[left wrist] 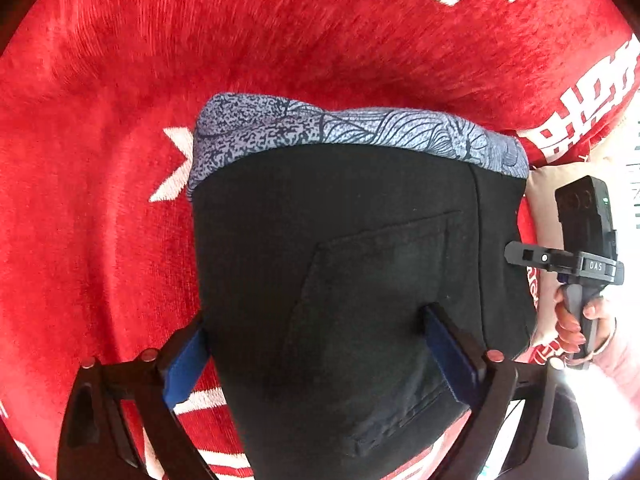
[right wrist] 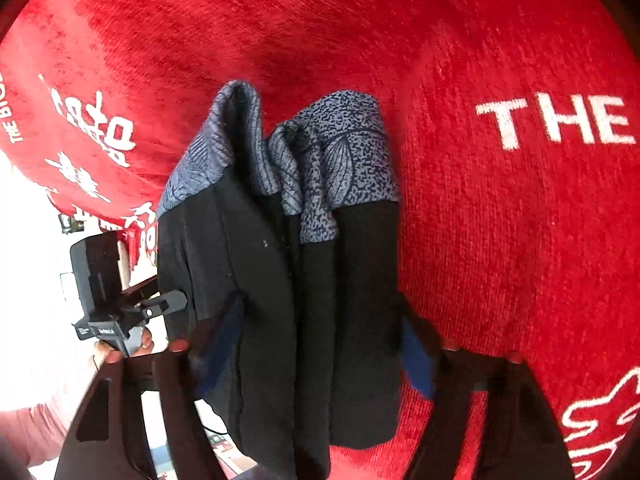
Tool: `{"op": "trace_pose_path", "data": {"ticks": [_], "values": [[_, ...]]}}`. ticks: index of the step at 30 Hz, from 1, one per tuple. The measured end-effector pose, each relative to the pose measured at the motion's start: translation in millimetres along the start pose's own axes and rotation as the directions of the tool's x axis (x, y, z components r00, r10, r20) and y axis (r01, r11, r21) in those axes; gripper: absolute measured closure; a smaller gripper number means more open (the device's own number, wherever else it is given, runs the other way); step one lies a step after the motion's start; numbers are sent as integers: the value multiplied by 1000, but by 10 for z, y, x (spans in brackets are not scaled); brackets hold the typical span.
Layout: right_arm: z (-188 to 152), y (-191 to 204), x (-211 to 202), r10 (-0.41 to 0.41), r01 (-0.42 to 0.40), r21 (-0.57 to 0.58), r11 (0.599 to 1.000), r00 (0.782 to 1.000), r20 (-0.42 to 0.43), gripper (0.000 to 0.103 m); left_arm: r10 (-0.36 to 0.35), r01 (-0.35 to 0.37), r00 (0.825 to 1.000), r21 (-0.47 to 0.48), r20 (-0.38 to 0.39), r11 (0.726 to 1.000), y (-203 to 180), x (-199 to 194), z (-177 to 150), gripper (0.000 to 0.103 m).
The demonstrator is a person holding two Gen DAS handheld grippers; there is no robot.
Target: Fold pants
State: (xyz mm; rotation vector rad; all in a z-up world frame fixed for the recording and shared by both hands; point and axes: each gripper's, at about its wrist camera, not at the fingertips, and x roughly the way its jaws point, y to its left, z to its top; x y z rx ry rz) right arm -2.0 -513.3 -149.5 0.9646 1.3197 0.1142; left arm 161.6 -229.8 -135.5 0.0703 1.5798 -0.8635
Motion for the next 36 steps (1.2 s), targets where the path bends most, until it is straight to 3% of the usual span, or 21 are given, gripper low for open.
{"op": "trace_pose_path", "data": {"ticks": [2, 8, 18, 27, 36], "values": [[-10, 35, -28, 22, -22, 1, 1000, 1000, 12, 53, 25, -25, 999, 11, 22, 1000, -73, -43, -23, 11], [-64, 88, -144, 55, -57, 17, 998, 997, 58, 60, 31, -28, 996, -27, 82, 999, -151, -271, -76, 25], [-348, 232, -474, 140, -141, 8, 990, 988, 66, 61, 57, -54, 989, -23, 136, 998, -451, -642, -331, 25], [-813, 494, -632, 148, -145, -59, 988, 988, 48, 61, 103, -97, 979, -39, 175, 995, -636, -915, -910, 25], [-1435, 333, -482, 111, -110, -30, 994, 993, 39, 61, 98, -91, 984, -55, 147, 994, -543, -667, -1542, 25]]}}
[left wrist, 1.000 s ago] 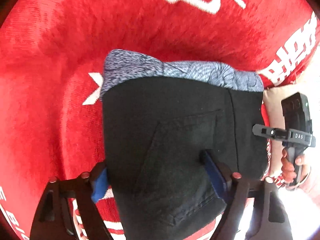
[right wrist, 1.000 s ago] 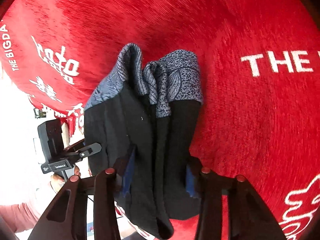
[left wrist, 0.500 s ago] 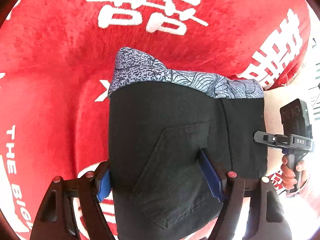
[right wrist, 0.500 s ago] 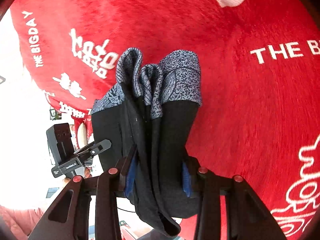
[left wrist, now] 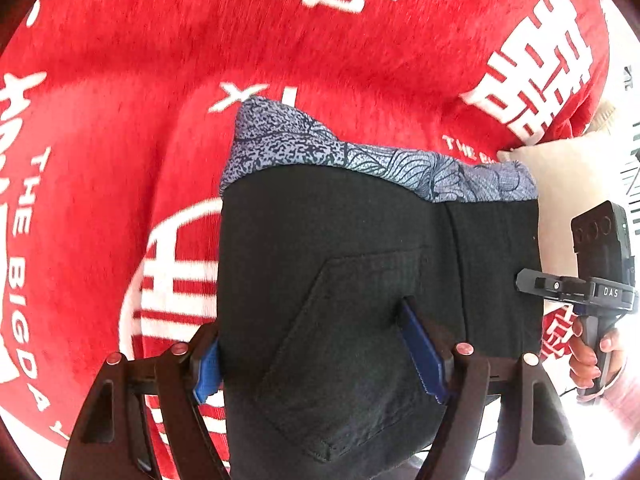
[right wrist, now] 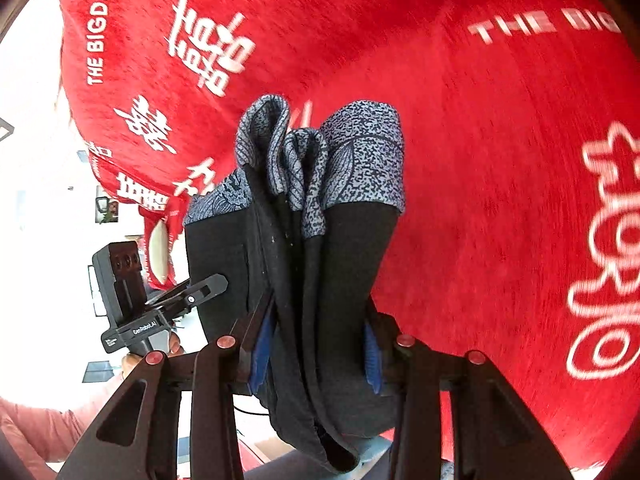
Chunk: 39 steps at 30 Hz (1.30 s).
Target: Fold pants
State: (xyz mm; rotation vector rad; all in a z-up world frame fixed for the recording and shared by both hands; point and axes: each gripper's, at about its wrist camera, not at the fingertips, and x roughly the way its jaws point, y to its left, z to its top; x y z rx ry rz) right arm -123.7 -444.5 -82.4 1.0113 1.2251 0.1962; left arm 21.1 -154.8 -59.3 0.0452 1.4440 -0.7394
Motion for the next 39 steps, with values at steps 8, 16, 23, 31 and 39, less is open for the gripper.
{"op": "trace_pose_path", "data": {"ticks": [8, 16, 23, 31, 39], "values": [[-238, -198, 221, -197, 196, 35, 980, 980, 24, 42, 82, -81, 996, -23, 35, 996, 148, 142, -193, 25], [-138, 252, -149, -396, 401, 5, 916, 903, 167, 65, 224, -232, 955, 18, 192, 973, -25, -384, 75, 25], [82, 683, 146, -414, 441, -139, 887, 891, 186, 76, 214, -225, 967, 70, 138, 972, -279, 29, 191, 25], [7, 558, 338, -497, 519, -175, 837, 854, 157, 82, 263, -268, 961, 56, 86, 962, -103, 210, 81, 25], [-290, 572, 78, -521, 534, -63, 843, 840, 151, 59, 319, -324, 946, 75, 62, 943, -183, 108, -129, 13]]}}
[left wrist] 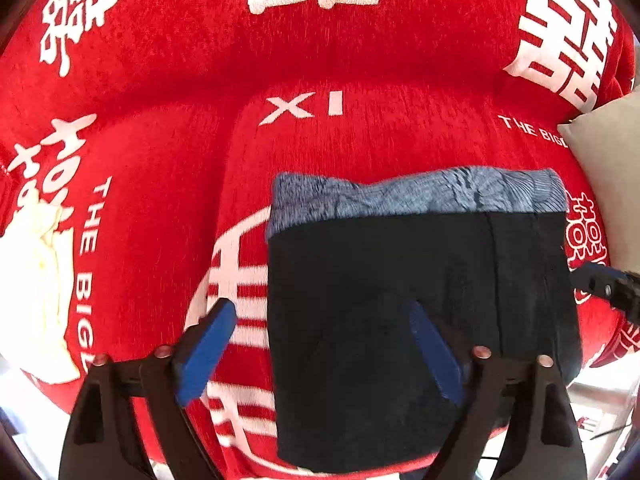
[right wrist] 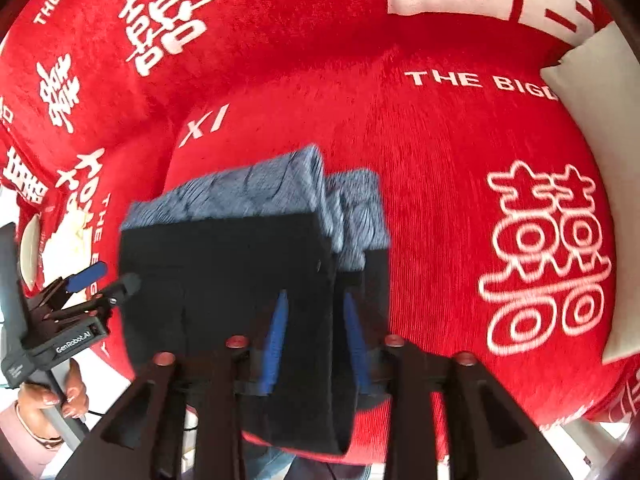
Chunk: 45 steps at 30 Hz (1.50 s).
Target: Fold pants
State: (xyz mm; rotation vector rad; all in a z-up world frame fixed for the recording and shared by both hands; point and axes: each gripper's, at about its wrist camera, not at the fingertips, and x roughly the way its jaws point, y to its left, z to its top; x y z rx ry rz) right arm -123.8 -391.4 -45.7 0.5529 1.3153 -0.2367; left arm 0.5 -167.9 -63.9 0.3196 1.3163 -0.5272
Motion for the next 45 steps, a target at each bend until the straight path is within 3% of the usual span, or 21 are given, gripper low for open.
{"op": "trace_pose_path", "data": {"ticks": [5, 6, 7, 13, 18, 22, 28, 45], "values": [[-309, 206, -133, -30, 30, -18, 999, 999, -13, 42, -17, 17, 999, -7, -37, 1000, -59, -115, -211, 12], [-374, 247, -149, -32, 32, -20, 999, 999, -21, 39, -24, 23, 999, -15, -47, 1000, -67, -143, -242, 2], [-420, 270, -172, -37, 37, -22, 999, 999, -22, 35, -28, 27, 998, -21, -52, 999, -72, -169, -267, 0], [-643, 446, -246, -62, 62, -7, 998, 997, -41, 28, -20, 17, 997, -38, -76, 999, -86, -345, -452, 0], [-721, 542, -362, -123, 122, -16, 992, 992, -27, 19, 27, -27, 998, -9, -62, 1000, -91, -559, -556, 0], [-791, 615, -495, -159, 159, -7, 987, 987, -2, 0, 33, -33, 998, -2, -61, 999, -75, -715, -649, 0], [-881, 745, -654, -222, 223, -2, 975, 974, 35, 0, 28, -27, 999, 22, -40, 999, -63, -953, -788, 0], [-1011, 967, -907, -246, 246, -45, 968, 969, 2, 0, 38, -34, 997, 68, -62, 997, -143, -1240, -961, 0]]}}
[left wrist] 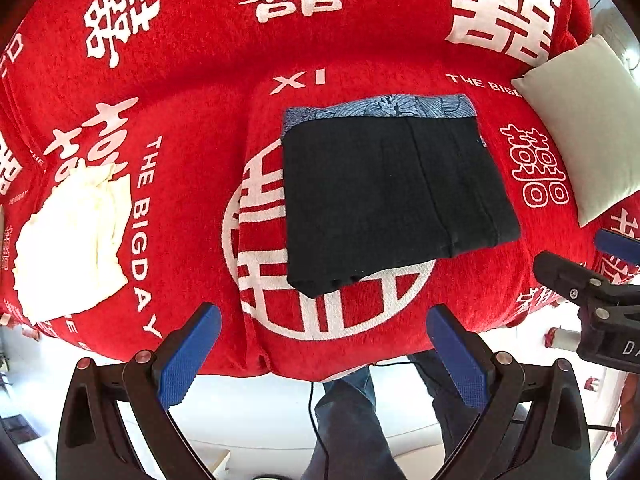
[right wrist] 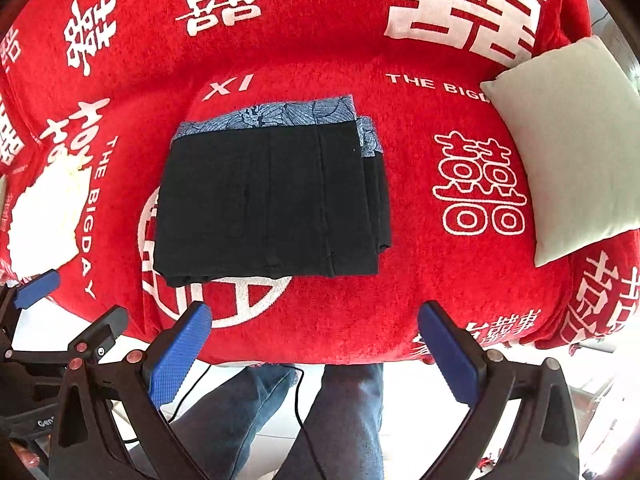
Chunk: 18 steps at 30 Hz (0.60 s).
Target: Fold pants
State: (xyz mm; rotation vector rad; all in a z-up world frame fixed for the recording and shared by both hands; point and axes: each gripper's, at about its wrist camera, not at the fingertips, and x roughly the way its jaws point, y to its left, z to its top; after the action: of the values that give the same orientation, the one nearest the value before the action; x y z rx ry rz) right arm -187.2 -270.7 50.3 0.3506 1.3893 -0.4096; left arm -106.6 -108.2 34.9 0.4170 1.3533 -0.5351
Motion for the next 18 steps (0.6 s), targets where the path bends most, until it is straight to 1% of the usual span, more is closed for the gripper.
{"op": "trace_pose_path", "data": {"ticks": [3, 10, 14, 18], "values": [[21, -33, 19, 5, -5, -14, 1000, 1000, -24, 0, 1, -2, 1000, -12, -16, 1000, -53, 4, 24, 0], [0, -159, 1, 17, -20, -57, 998, 999, -51, 0, 35, -34, 999, 24, -35, 999, -262, -72, 57, 0], [19, -299, 23, 47, -49, -14, 999, 996, -76, 0, 18, -18, 998, 5, -54, 1000, -305, -67, 70, 0], [66, -364, 4, 48, -47, 9, 999, 996, -69, 0, 24, -23, 998, 19, -53, 1000, -355, -73, 68, 0]]}}
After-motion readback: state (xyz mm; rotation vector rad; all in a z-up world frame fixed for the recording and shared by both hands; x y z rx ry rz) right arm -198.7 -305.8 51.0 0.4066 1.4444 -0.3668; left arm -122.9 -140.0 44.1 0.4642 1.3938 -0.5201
